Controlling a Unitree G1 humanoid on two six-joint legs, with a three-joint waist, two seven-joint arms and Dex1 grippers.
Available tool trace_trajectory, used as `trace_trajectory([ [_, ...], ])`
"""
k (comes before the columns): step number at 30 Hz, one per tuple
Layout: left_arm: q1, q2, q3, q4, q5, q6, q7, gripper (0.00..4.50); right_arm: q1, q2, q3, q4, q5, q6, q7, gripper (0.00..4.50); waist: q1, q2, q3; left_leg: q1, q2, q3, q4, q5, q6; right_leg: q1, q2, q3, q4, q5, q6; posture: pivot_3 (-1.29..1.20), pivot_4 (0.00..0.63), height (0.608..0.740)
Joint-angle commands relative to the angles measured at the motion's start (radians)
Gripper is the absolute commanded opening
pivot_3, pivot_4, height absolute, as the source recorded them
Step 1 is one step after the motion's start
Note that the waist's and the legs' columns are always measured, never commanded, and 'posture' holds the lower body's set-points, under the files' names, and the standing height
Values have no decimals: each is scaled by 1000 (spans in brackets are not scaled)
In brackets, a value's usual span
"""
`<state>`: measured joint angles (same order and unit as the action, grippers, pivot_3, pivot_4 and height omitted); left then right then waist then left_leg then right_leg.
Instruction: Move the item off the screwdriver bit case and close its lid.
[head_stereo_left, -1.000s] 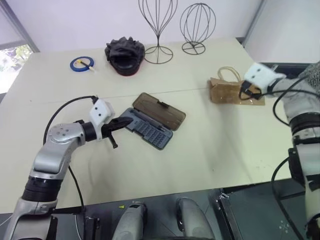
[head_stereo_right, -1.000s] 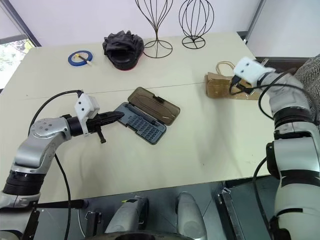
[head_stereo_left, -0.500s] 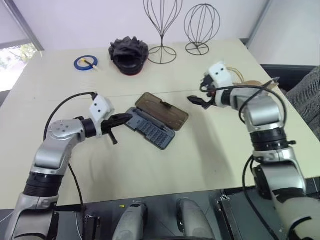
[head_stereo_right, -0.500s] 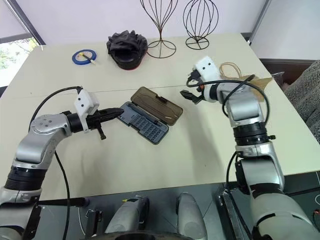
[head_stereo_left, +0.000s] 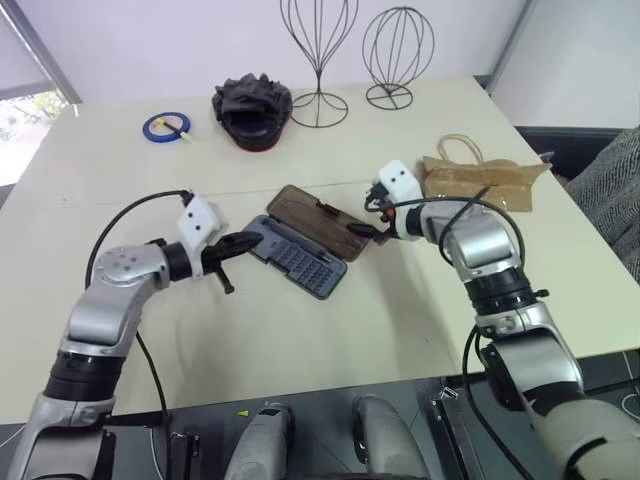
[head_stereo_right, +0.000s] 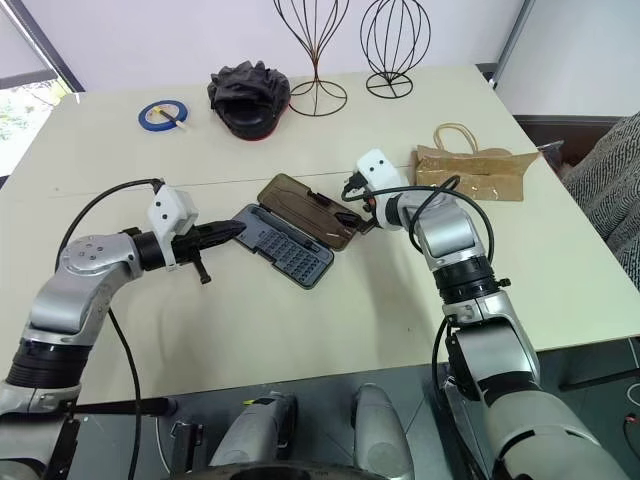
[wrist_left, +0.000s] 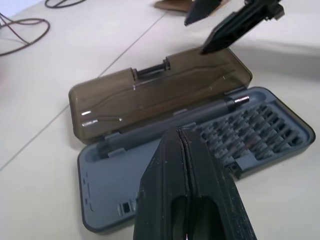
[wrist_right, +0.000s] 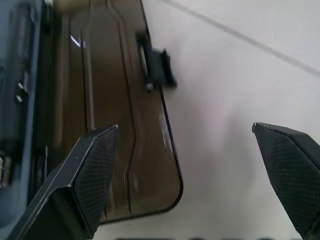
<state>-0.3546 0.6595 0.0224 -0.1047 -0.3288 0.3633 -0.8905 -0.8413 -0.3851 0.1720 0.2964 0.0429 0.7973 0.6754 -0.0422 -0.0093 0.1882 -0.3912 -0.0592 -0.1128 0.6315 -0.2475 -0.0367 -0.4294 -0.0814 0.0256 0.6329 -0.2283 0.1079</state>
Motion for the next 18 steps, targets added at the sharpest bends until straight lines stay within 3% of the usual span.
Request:
trace_trajectory([
  [1, 5, 19, 41, -62, -26, 6, 0, 0, -4, 7, 11, 8, -9, -44, -8, 4473, -1, 0, 0, 0, 0, 0, 0, 0, 0, 0, 0, 0, 0, 0, 0, 0, 150, 740],
  [6, 19, 35, 48, -79, -38, 19, -2, 0, -5, 12, 18, 44, -12, -72, -13, 4473, -1, 0, 0, 0, 0, 0, 0, 0, 0, 0, 0, 0, 0, 0, 0, 0, 150, 740],
  [7, 22, 38, 49, -83, -40, 21, -1, 0, -5, 14, 19, 49, -13, -75, -14, 4237, -1, 0, 0, 0, 0, 0, 0, 0, 0, 0, 0, 0, 0, 0, 0, 0, 150, 740],
  [9, 26, 42, 49, -87, -42, 24, 0, 0, -6, 17, 22, 59, -14, -81, -14, 3658, -1, 0, 0, 0, 0, 0, 0, 0, 0, 0, 0, 0, 0, 0, 0, 0, 150, 740],
  [13, 33, 47, 48, -99, -43, 27, 4, 0, 11, 19, 41, 59, -22, -89, -4, 1505, -1, 0, 0, 0, 0, 0, 0, 0, 0, 0, 0, 0, 0, 0, 0, 0, 150, 740],
  [16, 29, 49, 51, -99, -44, 29, 5, 0, 22, 21, 54, 58, -26, -95, 2, 325, -1, 0, 0, 0, 0, 0, 0, 0, 0, 0, 0, 0, 0, 0, 0, 0, 150, 740],
  [18, 32, 53, 53, -101, -44, 28, 5, 0, 28, 21, 64, 57, -30, -99, 12, 77, -3, 0, 0, 0, 0, 0, 0, 0, 0, 0, 0, 0, 0, 0, 0, 0, 150, 740],
])
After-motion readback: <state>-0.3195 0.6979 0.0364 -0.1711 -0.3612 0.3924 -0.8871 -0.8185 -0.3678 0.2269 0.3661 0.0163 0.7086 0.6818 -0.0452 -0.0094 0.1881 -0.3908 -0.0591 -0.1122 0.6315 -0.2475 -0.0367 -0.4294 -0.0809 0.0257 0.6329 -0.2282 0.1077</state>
